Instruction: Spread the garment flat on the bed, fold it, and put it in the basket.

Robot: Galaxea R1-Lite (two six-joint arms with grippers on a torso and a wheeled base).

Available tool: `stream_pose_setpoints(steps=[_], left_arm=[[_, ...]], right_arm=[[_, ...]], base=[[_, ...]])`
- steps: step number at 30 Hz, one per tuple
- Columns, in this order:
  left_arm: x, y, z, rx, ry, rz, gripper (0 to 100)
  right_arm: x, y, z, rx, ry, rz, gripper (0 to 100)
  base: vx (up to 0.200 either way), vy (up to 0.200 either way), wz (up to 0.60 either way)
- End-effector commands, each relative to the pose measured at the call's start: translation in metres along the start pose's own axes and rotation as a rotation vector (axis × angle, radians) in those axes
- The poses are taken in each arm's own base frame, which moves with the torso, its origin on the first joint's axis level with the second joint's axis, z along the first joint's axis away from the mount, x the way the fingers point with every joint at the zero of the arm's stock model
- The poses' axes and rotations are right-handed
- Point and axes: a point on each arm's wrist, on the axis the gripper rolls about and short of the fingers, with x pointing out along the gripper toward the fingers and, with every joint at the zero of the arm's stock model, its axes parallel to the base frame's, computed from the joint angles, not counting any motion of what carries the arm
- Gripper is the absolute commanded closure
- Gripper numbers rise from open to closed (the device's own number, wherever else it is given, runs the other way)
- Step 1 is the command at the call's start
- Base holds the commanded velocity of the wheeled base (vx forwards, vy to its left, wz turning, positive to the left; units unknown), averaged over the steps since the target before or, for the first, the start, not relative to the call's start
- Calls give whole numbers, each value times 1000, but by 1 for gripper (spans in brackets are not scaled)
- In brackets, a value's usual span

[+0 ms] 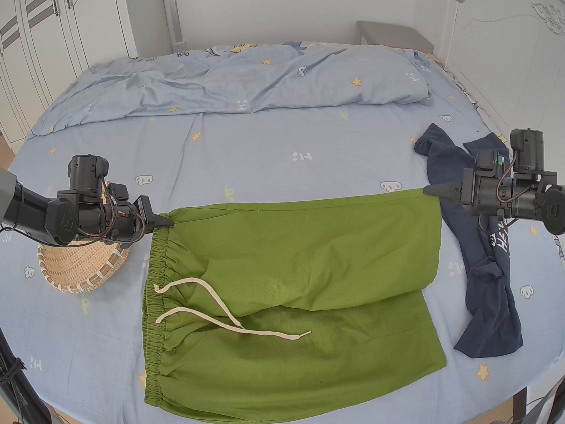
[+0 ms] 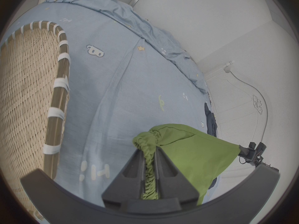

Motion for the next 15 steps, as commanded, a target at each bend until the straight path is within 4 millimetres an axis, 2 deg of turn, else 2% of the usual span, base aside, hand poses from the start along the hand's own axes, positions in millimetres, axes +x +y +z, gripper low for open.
stream_pose_setpoints(steps=[1, 2, 3, 7, 11, 15], left_arm=[[-9, -4, 5, 13, -30, -5, 100], [-9, -4, 5, 14, -30, -5, 100], [-12, -5, 6, 17, -38, -6, 100], [-15, -8, 11, 32, -64, -12, 100], [-15, -10, 17, 66, -124, -40, 100], [-19, -5, 27, 86, -189, -46, 100]], right_arm=[[-23, 36, 25, -75, -66, 41, 100], [-23, 36, 25, -75, -65, 41, 100], [-23, 38, 36, -84, -68, 37, 100], [-5, 26, 53, -93, -55, 23, 100], [6, 23, 71, -102, -67, 23, 100], [19, 17, 82, -109, -64, 22, 100]], base=[[0, 0, 0], [0, 0, 0], [0, 0, 0], [0, 0, 0], [0, 0, 0], [0, 0, 0]])
